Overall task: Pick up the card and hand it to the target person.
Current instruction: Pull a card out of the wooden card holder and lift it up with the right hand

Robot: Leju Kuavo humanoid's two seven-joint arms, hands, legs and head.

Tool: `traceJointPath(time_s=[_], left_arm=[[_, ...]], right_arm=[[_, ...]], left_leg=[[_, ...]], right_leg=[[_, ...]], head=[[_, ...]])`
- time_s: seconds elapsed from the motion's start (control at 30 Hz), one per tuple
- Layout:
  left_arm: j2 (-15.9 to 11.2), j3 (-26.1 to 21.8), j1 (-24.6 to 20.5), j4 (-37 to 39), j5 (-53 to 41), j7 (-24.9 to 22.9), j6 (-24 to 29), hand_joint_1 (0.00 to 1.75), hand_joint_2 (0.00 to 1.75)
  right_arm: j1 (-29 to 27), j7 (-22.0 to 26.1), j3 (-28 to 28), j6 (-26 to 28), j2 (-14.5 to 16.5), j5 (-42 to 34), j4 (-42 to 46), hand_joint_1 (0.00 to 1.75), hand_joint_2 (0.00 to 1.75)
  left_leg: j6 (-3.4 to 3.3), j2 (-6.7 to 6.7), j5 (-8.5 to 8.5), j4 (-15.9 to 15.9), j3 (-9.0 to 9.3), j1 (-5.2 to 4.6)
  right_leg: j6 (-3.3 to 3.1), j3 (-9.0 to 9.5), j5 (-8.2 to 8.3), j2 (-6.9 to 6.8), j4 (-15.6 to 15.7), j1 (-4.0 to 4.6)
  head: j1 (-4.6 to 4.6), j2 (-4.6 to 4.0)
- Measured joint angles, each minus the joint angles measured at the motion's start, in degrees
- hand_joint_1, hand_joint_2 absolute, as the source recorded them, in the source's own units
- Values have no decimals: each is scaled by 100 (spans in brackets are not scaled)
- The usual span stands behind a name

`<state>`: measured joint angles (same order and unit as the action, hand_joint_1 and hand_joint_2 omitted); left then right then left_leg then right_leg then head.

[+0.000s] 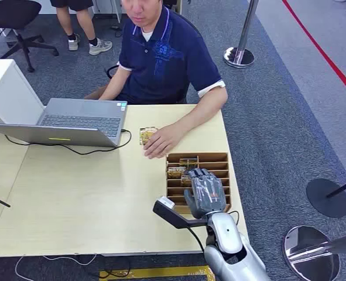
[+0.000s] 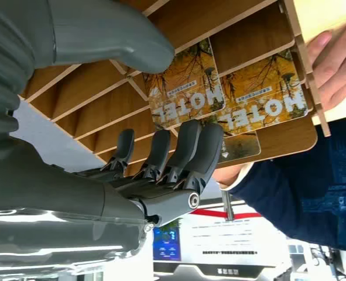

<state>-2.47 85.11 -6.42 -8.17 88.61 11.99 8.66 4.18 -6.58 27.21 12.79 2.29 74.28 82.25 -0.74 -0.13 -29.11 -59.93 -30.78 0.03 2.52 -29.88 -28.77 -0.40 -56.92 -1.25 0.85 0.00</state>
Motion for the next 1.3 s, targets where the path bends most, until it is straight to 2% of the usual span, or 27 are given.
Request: traceJointPath(time_s=[0.53, 0.7, 1.0, 1.07, 1.2, 1.23, 1.3], left_arm=[[0, 0, 0, 0, 0, 27, -8, 0, 0], [0, 0, 0, 0, 0, 27, -15, 0, 0], [0, 0, 1, 0, 0, 21, -17, 0, 0], [0, 0, 1, 0, 0, 20, -17, 0, 0], [0, 0, 1, 0, 0, 17, -4, 0, 0], [0, 0, 1, 0, 0, 17, -1, 0, 0], [0, -1, 1, 0, 0, 19, 0, 0, 0]], right_arm=[[0, -20, 0, 0, -4, -1, 0, 75, 175], [0, -20, 0, 0, -4, -3, 0, 89, 175], [0, -40, 0, -4, -4, -3, 0, 92, 175], [0, -41, 0, -5, -4, -4, 0, 89, 175], [1, -53, 0, -27, -4, -8, 0, 60, 175], [0, -55, 0, -36, -4, -10, -1, 59, 175], [1, -58, 0, -49, -4, -12, -2, 95, 175]], left_leg=[[-1, 0, 0, -1, 0, 0], [-1, 0, 1, -1, 0, 0], [-2, 0, 1, -2, -1, 0], [-2, 0, 1, -3, -1, 0], [-4, 0, 2, -3, -2, 0], [-4, 0, 3, -3, -3, 0], [-4, 0, 3, -4, -3, 0]], right_leg=[[-1, 0, 2, 0, 1, 0], [-1, 0, 3, 0, 1, 0], [1, 0, 5, 0, 2, 0], [2, 0, 6, 0, 2, 0], [3, 0, 7, 0, 3, 0], [3, 0, 7, 0, 3, 0], [3, 0, 7, 0, 4, 0]], head=[[0, 0], [0, 0], [0, 0], [0, 0], [0, 0], [0, 0], [0, 0]])
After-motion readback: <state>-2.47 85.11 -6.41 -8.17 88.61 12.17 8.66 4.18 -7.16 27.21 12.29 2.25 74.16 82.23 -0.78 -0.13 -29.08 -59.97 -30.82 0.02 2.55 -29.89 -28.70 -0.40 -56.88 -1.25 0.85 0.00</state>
